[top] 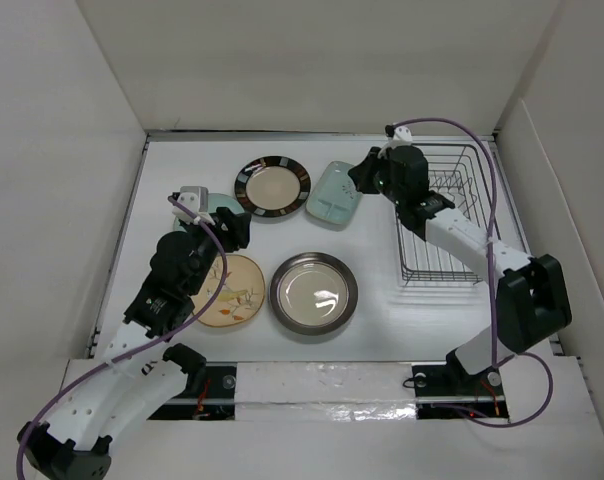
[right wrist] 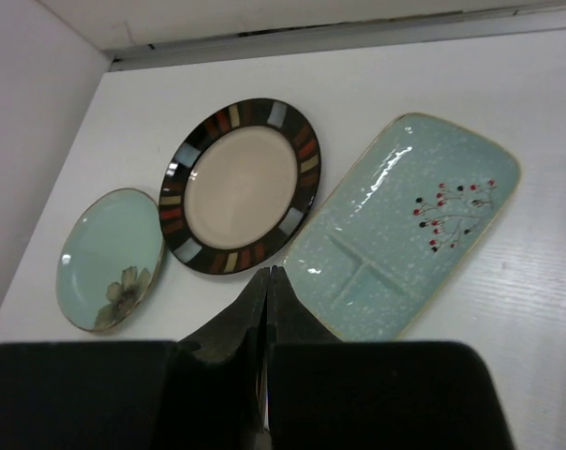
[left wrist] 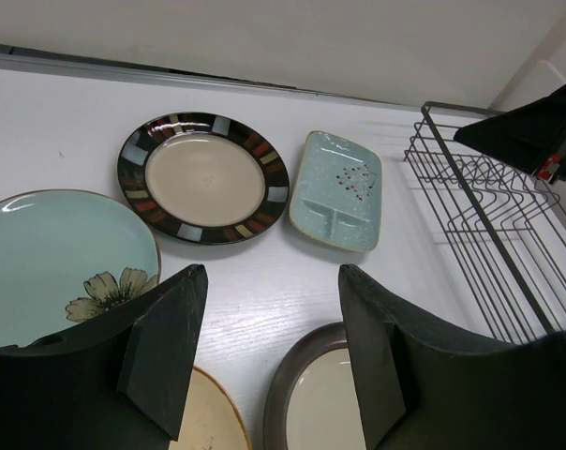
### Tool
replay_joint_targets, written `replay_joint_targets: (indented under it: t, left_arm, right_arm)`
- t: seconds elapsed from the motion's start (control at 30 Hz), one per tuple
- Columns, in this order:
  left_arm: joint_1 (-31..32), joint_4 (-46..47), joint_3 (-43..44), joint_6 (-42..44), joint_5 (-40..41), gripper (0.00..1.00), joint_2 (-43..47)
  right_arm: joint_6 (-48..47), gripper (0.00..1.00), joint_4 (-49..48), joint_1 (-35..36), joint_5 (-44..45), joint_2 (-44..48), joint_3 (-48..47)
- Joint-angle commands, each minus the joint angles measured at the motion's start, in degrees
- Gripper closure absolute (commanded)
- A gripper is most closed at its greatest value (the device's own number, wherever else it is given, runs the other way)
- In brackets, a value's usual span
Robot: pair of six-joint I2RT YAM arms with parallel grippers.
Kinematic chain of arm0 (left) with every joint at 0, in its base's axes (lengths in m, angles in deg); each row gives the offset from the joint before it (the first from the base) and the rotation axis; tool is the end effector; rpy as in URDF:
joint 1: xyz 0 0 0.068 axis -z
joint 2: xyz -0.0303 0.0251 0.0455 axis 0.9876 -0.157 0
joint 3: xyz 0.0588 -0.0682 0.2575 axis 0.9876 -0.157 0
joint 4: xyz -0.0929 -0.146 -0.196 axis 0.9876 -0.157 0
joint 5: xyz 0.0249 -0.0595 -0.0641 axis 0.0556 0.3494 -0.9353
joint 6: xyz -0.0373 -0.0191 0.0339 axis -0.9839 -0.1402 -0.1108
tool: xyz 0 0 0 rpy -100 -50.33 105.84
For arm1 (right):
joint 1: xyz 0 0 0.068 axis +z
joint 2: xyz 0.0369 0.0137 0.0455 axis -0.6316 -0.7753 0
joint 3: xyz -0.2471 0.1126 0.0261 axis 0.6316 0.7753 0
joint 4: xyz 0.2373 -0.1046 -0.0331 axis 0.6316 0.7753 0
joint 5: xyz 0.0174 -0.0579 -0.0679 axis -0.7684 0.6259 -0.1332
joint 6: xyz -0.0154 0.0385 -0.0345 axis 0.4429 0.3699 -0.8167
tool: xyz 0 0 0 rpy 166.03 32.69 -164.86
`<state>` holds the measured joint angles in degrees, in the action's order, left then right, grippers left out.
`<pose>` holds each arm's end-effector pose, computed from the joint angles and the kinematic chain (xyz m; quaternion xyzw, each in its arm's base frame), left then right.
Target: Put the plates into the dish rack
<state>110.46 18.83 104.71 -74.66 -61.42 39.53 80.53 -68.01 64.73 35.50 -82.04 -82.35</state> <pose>0.1454 -0.0749 0.3487 0.0167 0.6835 -0.2223 0.6950 0.3304 0.1573 0.3190 -0.0021 0.7881 0.2542 0.5606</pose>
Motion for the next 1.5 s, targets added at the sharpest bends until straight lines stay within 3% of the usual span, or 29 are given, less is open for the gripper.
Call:
replay_joint_targets:
  t: [0.0, 0.1, 0.2, 0.23, 0.3, 0.33, 0.37, 0.4, 0.47, 0.53, 0.73, 0.8, 0.83, 0.93, 1.23, 1.47]
  left_arm:
    - [-0.23, 2.50, 1.03, -0.69, -0.75, 0.45, 0.14]
    - [-0.23, 2.25, 0.77, 0.28, -1.54, 0.45, 0.76]
    - [-0.23, 2.24, 0.94, 0.54, -3.47, 0.46, 1.81]
    - [-0.23, 2.24, 0.94, 0.63, -3.82, 0.48, 2.51]
    - [-0.23, 2.24, 0.77, 0.72, -4.35, 0.52, 3.21]
    - [-0.23, 2.24, 0.68, 0.63, -5.05, 0.58, 4.09]
    - [-0.23, 2.33, 0.68, 0.72, -6.71, 0.63, 4.62]
    - [-0.23, 2.50, 0.68, 0.72, -7.16, 0.67, 5.06]
    - [-0.23, 2.51, 0.51, 0.81, -7.17, 0.89, 6.29]
    - [-0.23, 1.89, 0.68, 0.72, -7.07, 1.00, 7.43]
    - [-0.23, 1.89, 0.85, 0.63, -7.25, 0.97, 8.58]
    - [-0.23, 1.80, 0.94, 0.63, -8.91, 0.87, 8.40]
    - [-0.23, 1.98, 0.94, 0.63, -9.44, 0.76, 8.32]
    - [-0.23, 2.07, 0.86, 0.63, -10.85, 0.62, 7.70]
    - [-0.23, 2.42, 1.12, 0.19, -14.98, 0.58, 7.87]
    - [-0.23, 2.42, 0.86, 0.45, -13.85, 0.58, 8.14]
  right_arm:
    - [3.27, 1.00, -3.15, -0.95, -2.49, -1.85, -0.61]
    - [3.72, 1.00, -4.46, -1.48, -1.26, -4.57, 0.54]
    - [3.98, 0.97, -1.58, -0.17, 6.46, -6.42, -0.25]
    - [4.33, 0.93, -1.48, -0.16, 7.87, -6.43, 0.09]
    - [5.73, 0.68, -2.00, -0.16, 10.25, -6.87, 0.97]
    - [6.09, 0.59, -1.83, -0.16, 10.60, -7.65, 0.89]
    - [6.44, 0.44, -1.83, -0.16, 11.91, -8.10, 0.89]
    - [7.49, 0.42, -1.83, -0.16, 12.80, -8.53, 0.89]
    - [8.20, 0.36, -2.44, -0.16, 15.68, -9.94, 1.15]
    - [9.17, 0.35, -1.13, -0.16, 17.37, -12.48, -0.59]
    - [12.42, 0.35, 1.07, -0.16, 18.34, -16.44, -3.94]
    - [13.65, 0.35, 3.08, 0.45, 20.09, -18.72, -5.79]
    - [14.00, 0.35, 3.53, 0.45, 20.71, -19.34, -6.05]
    - [16.37, 0.37, 5.90, 1.07, 22.82, -21.80, -7.02]
    - [22.62, 0.38, 4.77, 1.07, 19.40, -26.47, -7.02]
    - [26.04, 0.51, 1.69, 0.45, 16.93, -29.98, -7.29]
